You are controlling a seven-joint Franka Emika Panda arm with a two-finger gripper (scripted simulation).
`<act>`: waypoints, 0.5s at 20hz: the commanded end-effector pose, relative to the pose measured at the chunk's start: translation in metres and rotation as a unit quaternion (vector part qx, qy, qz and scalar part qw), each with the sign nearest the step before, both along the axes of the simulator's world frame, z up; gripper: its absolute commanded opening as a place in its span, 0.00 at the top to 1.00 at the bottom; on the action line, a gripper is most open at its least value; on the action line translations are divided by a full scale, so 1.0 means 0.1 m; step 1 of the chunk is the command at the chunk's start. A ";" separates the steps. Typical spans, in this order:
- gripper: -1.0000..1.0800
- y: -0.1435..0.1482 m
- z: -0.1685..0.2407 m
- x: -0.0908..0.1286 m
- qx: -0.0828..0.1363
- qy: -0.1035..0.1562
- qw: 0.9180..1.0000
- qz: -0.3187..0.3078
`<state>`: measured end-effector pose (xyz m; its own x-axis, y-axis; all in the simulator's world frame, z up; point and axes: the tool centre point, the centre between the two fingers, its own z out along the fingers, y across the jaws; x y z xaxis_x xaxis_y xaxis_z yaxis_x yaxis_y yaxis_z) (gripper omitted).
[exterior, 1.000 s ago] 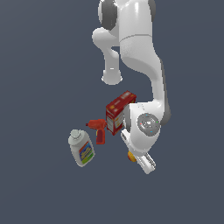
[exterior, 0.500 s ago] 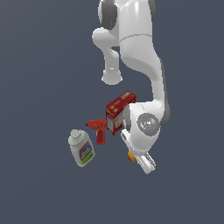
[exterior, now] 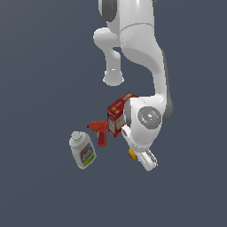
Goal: Pick up a designated object from a clutter of objects.
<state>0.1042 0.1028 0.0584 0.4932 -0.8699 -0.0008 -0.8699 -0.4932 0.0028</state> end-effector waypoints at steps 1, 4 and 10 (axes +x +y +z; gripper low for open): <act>1.00 -0.03 0.13 -0.05 0.000 -0.001 1.000 0.000; 1.00 -0.07 0.32 -0.15 0.000 -0.001 1.000 0.000; 1.00 -0.19 0.78 -0.38 0.001 -0.001 1.000 0.000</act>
